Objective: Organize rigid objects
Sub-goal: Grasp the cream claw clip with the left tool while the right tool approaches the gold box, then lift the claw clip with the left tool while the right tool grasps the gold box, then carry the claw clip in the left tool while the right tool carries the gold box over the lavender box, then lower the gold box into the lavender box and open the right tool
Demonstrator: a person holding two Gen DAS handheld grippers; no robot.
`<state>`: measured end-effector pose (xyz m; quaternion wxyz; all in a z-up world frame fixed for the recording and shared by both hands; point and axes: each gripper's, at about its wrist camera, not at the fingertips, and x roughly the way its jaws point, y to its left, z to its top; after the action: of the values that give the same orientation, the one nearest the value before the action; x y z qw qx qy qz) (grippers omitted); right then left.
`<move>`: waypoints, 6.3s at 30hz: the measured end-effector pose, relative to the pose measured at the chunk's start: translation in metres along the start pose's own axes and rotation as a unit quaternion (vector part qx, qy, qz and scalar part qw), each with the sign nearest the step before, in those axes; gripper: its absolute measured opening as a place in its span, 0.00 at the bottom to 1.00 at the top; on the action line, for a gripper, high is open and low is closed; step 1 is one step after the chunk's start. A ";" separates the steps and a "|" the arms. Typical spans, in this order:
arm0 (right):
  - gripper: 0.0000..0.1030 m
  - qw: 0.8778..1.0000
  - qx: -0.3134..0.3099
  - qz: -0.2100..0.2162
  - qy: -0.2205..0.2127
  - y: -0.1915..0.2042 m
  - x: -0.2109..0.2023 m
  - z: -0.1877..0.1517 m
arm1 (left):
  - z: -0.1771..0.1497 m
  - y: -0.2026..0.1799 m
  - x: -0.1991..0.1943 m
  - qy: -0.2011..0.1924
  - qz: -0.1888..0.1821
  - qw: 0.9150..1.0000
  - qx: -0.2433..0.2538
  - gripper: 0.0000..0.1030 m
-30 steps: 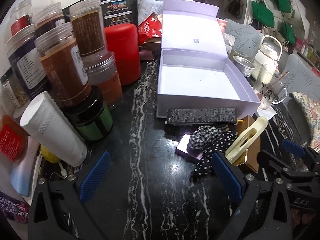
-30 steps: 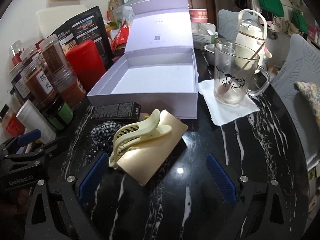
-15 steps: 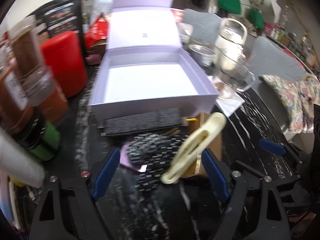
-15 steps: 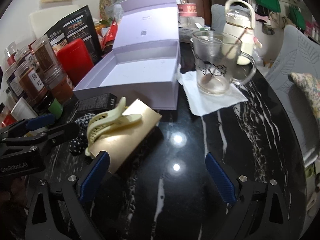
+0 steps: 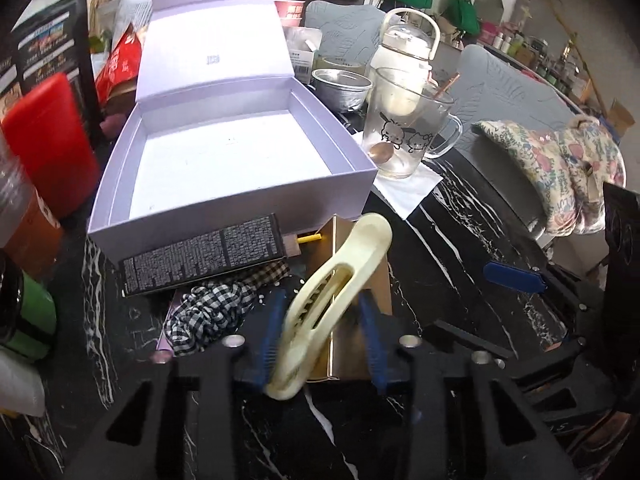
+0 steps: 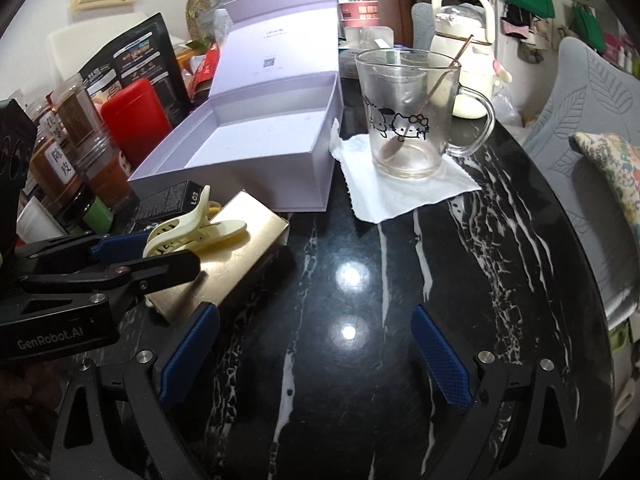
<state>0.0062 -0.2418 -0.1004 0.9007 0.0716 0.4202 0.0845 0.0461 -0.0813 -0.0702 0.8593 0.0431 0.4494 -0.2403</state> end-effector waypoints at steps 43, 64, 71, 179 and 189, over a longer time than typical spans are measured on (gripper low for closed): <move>0.44 0.997 -0.064 0.005 0.039 0.044 0.030 -0.004 | -0.075 0.044 -0.049 -0.003 0.028 0.990 -0.136 0.21; 0.53 0.997 -0.070 0.001 0.042 0.033 -0.012 -0.053 | -0.099 0.029 -0.030 0.047 0.023 0.990 -0.133 0.21; 0.53 0.996 -0.077 0.002 0.039 0.038 -0.005 -0.050 | -0.095 0.032 -0.028 0.037 0.033 0.989 -0.140 0.21; 0.42 0.984 -0.140 -0.037 -0.107 0.062 0.054 0.200 | 0.161 0.116 0.016 -0.107 0.127 0.985 -0.051 0.21; 0.43 0.984 -0.147 -0.058 -0.078 0.056 0.090 0.201 | 0.160 0.125 0.054 -0.070 0.132 0.987 -0.063 0.21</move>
<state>0.2128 -0.1795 -0.0284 0.9347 -0.0798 0.3352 0.0874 0.2486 -0.0373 -0.0361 0.9137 0.0308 0.3930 -0.0986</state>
